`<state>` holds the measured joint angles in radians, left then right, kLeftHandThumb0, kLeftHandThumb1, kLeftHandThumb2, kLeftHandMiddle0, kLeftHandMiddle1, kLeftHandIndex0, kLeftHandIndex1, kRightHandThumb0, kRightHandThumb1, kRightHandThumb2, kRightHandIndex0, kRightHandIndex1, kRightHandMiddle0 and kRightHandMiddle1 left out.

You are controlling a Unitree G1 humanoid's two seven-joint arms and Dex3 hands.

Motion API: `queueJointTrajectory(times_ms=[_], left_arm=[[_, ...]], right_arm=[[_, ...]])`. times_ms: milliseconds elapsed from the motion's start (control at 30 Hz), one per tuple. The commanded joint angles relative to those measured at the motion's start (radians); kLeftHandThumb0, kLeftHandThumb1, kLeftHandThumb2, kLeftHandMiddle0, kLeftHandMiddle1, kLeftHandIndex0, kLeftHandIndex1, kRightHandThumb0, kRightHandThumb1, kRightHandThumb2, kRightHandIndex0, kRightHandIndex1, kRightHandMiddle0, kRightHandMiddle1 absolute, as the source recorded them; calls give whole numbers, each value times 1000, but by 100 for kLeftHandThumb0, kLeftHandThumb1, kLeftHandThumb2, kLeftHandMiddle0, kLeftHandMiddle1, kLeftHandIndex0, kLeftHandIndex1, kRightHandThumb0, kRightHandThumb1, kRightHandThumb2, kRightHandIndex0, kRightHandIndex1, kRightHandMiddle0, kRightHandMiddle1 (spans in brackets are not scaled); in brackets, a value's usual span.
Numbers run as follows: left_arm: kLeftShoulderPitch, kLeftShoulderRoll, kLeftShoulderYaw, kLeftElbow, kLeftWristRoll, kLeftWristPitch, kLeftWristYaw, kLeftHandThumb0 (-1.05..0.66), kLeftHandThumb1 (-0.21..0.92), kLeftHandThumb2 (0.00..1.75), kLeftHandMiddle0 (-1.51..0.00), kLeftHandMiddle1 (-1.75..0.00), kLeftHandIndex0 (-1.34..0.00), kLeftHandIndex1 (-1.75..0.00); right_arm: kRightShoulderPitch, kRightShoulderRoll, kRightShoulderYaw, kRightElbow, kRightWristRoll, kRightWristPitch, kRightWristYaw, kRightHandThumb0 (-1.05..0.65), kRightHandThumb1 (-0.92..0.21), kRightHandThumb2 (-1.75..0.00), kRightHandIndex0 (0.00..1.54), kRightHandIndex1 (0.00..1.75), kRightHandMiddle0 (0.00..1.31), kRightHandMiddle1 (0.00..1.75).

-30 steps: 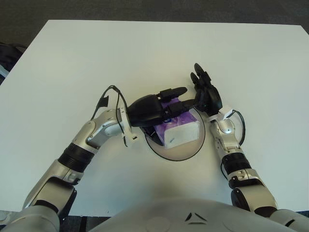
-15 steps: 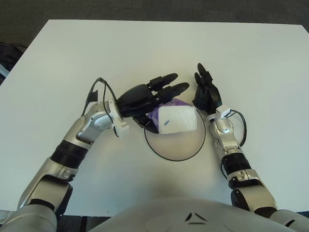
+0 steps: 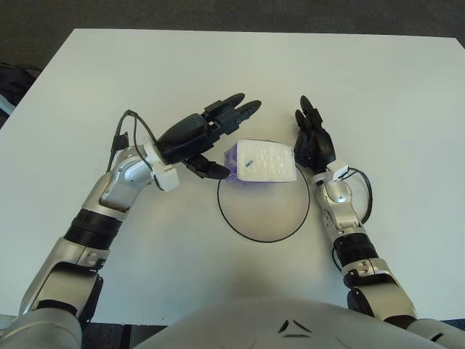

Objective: Put the tissue paper into the plate.

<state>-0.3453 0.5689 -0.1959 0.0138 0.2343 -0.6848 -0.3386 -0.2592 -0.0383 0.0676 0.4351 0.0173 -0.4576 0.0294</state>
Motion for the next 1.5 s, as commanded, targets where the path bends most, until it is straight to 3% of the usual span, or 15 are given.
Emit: queueJointTrajectory(times_ms=[0, 500, 1467], left_arm=[[33, 29, 30, 10, -52, 22, -42, -105, 92, 79, 0, 0, 0, 0], [48, 42, 53, 31, -173, -1, -102, -105, 92, 73, 0, 0, -1, -1], [50, 46, 80, 37, -278, 21, -210, -105, 92, 66, 0, 0, 0, -1]], right_arm=[[257, 44, 25, 164, -18, 128, -8, -86, -92, -107, 0, 0, 0, 9], [258, 49, 26, 158, -19, 148, -5, -88, -92, -107, 0, 0, 0, 11], [253, 54, 38, 172, -40, 143, -29, -86, -92, -106, 0, 0, 0, 11]])
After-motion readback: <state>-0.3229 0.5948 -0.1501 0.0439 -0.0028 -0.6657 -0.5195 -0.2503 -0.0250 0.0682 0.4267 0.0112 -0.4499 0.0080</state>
